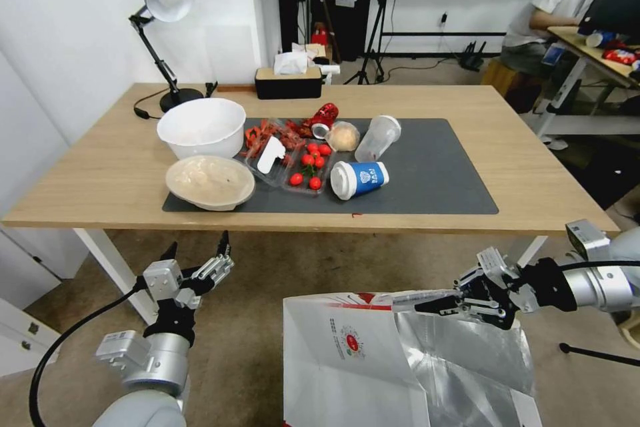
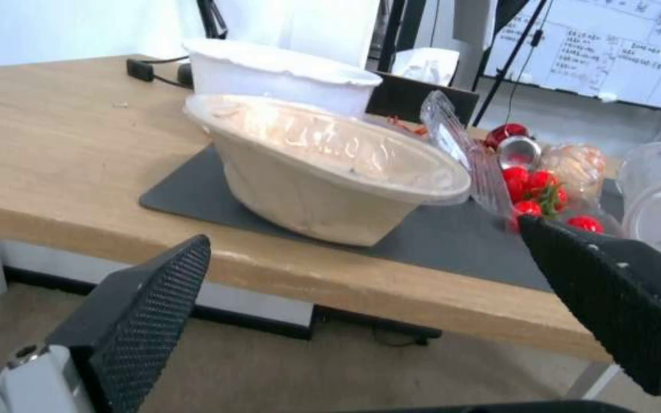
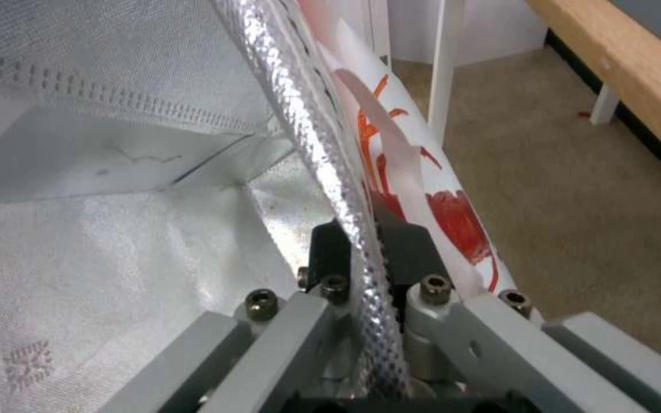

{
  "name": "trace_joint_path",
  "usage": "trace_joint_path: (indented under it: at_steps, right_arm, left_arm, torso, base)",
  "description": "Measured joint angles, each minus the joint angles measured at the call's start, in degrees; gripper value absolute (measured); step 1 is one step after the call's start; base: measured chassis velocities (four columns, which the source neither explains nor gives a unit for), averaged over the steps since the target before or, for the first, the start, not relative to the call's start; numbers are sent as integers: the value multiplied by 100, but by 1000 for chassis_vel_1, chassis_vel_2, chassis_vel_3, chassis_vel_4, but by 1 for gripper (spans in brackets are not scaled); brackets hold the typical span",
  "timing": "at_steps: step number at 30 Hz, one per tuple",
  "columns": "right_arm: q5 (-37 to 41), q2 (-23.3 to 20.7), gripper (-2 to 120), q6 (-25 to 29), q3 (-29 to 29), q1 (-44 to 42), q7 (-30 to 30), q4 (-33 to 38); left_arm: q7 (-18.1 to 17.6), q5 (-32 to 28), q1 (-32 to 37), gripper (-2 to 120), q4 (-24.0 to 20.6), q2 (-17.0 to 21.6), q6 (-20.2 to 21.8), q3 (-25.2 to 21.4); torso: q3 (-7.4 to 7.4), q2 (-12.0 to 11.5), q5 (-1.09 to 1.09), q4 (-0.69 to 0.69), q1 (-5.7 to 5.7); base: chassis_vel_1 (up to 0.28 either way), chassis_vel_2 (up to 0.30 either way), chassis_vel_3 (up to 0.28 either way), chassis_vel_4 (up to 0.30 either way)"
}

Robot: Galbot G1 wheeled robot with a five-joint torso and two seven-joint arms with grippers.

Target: Pick up the food delivery bag from the floor and place it on the table.

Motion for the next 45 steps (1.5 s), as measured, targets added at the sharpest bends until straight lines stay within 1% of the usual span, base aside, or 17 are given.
trace_joint_path:
  at_steps: [2,7,11,13,15,16,19,23,25,30,41,44,45]
  right_arm:
    - [-3,2,0,1,0,0,0,0]
    - [-9,8,0,1,0,-3,0,8]
    - [-12,12,0,1,1,-7,0,17]
    - [-12,12,0,1,1,-7,0,18]
    - [-12,15,0,1,1,-7,4,22]
    - [-12,15,0,1,1,-7,4,22]
    - [-9,15,0,1,3,-7,8,30]
    - [-5,16,0,1,5,-8,11,34]
    - [11,16,0,1,13,-11,28,38]
    - [29,14,0,1,19,-12,43,40]
    - [148,33,0,2,91,15,128,41]
    - [455,26,0,-22,196,20,415,68]
    - [455,26,0,-22,196,20,415,68]
  left_arm:
    - [0,-1,0,100,-10,1,0,-2]
    - [0,-2,5,100,-15,2,0,-3]
    - [11,-2,20,100,-43,14,4,-14]
    - [16,-2,22,100,-44,15,6,-16]
    - [37,-2,38,100,-58,19,10,-22]
    - [37,-2,38,100,-58,19,10,-22]
    - [81,-9,54,100,-63,12,24,-28]
    - [140,-21,64,100,-63,-3,20,-28]
    - [248,-42,85,100,-63,-2,9,-41]
    - [298,-69,94,100,-72,12,6,-73]
    - [211,-84,88,100,-71,39,-11,-72]
    - [192,-87,75,100,-48,63,-14,-71]
    - [192,-87,75,100,-48,63,-14,-71]
  torso:
    - [52,94,0,0,42]
    - [108,199,0,0,88]
    - [196,353,0,0,154]
    - [206,370,0,0,161]
    - [254,455,0,0,201]
    - [254,455,0,0,201]
    - [323,577,0,0,254]
    - [369,659,0,0,290]
    - [405,723,0,0,319]
    - [426,758,0,0,333]
    - [422,752,0,0,332]
    - [413,736,0,0,324]
    - [413,736,0,0,324]
  base:
    - [0,0,0,0]
    - [0,0,0,0]
    - [0,0,0,0]
    - [0,0,0,0]
    - [0,0,0,0]
    - [0,0,0,0]
    - [0,0,0,0]
    - [0,0,0,0]
    - [0,0,0,0]
    - [0,0,0,0]
    - [0,0,0,0]
    - [0,0,0,0]
    - [0,0,0,0]
